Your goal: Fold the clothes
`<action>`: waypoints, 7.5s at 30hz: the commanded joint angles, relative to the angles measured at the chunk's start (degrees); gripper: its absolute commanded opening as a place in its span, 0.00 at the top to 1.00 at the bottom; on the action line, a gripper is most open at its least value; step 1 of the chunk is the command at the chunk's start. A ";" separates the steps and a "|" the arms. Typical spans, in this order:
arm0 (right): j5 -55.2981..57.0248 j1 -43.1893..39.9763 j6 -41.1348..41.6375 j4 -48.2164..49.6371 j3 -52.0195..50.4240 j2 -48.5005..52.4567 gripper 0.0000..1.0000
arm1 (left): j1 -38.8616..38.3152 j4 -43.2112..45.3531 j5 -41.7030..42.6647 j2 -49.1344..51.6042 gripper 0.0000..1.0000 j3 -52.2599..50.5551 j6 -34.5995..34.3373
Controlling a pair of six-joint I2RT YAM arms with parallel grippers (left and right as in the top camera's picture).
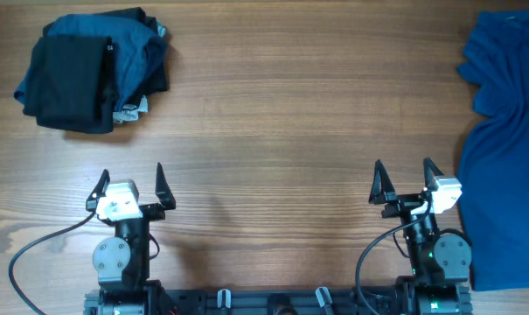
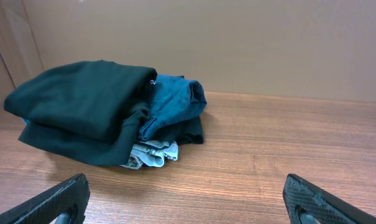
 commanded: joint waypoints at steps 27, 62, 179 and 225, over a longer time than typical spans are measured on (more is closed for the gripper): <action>0.85 0.22 0.33 0.26 -0.07 -0.35 0.00 | -0.28 0.04 0.50 -0.66 0.00 -0.55 1.27; 0.85 0.24 0.33 0.26 -0.07 -0.35 0.00 | -0.28 0.04 0.50 -0.66 0.00 -0.55 1.27; 7.48 -19.34 -37.29 -11.78 89.96 126.42 0.25 | -0.28 0.04 0.50 -0.66 0.00 -0.52 1.27; 5.51 -23.61 -36.13 -7.50 89.24 133.11 0.96 | -0.28 0.04 0.52 -0.66 0.00 -0.52 1.27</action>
